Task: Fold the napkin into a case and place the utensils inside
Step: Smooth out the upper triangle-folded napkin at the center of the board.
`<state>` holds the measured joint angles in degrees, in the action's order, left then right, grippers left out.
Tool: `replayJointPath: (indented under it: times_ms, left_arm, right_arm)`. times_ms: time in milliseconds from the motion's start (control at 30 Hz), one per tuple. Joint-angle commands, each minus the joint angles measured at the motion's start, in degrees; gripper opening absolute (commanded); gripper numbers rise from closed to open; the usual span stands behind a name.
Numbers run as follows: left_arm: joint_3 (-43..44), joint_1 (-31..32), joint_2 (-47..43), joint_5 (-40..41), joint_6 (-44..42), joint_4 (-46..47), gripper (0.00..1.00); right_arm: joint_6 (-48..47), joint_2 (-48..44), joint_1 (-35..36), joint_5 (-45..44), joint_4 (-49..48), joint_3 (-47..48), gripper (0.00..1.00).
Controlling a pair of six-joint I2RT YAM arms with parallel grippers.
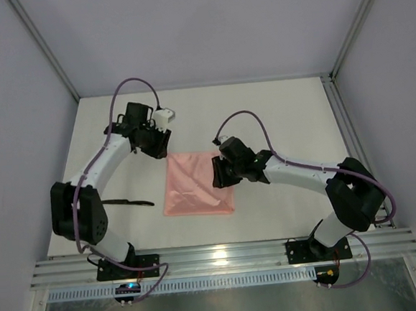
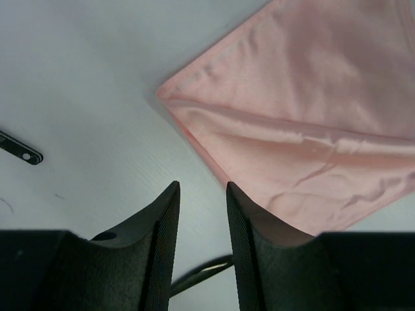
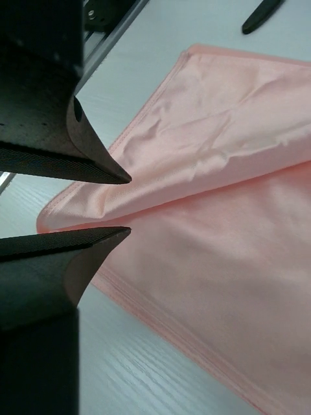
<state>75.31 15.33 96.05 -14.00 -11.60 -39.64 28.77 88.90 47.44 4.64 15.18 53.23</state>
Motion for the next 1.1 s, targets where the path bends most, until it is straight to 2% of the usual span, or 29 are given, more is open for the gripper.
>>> replayJointPath:
  times_ms: [0, 67, 200, 300, 367, 467, 700, 900, 1067]
  left_arm:
    - [-4.0, 0.5, -9.0, -7.6, -12.3, -6.9, 0.38]
    - [-6.9, 3.0, -13.3, -6.1, -17.7, -10.0, 0.38]
    - [-18.9, 10.8, -18.8, -3.1, -26.6, -12.1, 0.41]
    - [-22.7, 17.3, -22.2, -3.5, -30.6, -12.0, 0.40]
    - [-23.8, 19.6, -22.7, -4.8, -37.2, -14.7, 0.40]
    - [-24.7, 20.4, -22.2, -3.1, -40.1, -14.5, 0.41]
    - [-29.1, 24.7, -20.7, 3.3, -42.6, -6.0, 0.41]
    - [-31.2, 25.4, -19.7, 3.1, -48.3, -6.7, 0.41]
    - [-30.3, 25.4, -17.7, 4.4, -48.3, -5.7, 0.40]
  right_arm:
    - [-1.4, -0.3, -4.0, 4.0, 0.0, 4.6, 0.37]
    - [-1.0, 1.3, -5.8, 6.4, -0.9, 5.6, 0.37]
    - [-0.8, 5.1, -9.4, 9.5, -2.5, 7.6, 0.36]
    - [-1.4, 8.1, -11.2, 12.1, -4.5, 9.0, 0.36]
    - [-2.2, 10.1, -12.5, 12.7, -3.2, 11.8, 0.36]
    - [-2.8, 13.7, -14.0, 13.0, -2.2, 14.6, 0.35]
    - [-2.6, 15.7, -15.6, 14.4, -3.6, 14.3, 0.32]
    - [-2.5, 16.6, -16.3, 13.5, -4.0, 14.3, 0.31]
    - [-1.7, 17.2, -16.3, 14.6, -5.1, 13.5, 0.31]
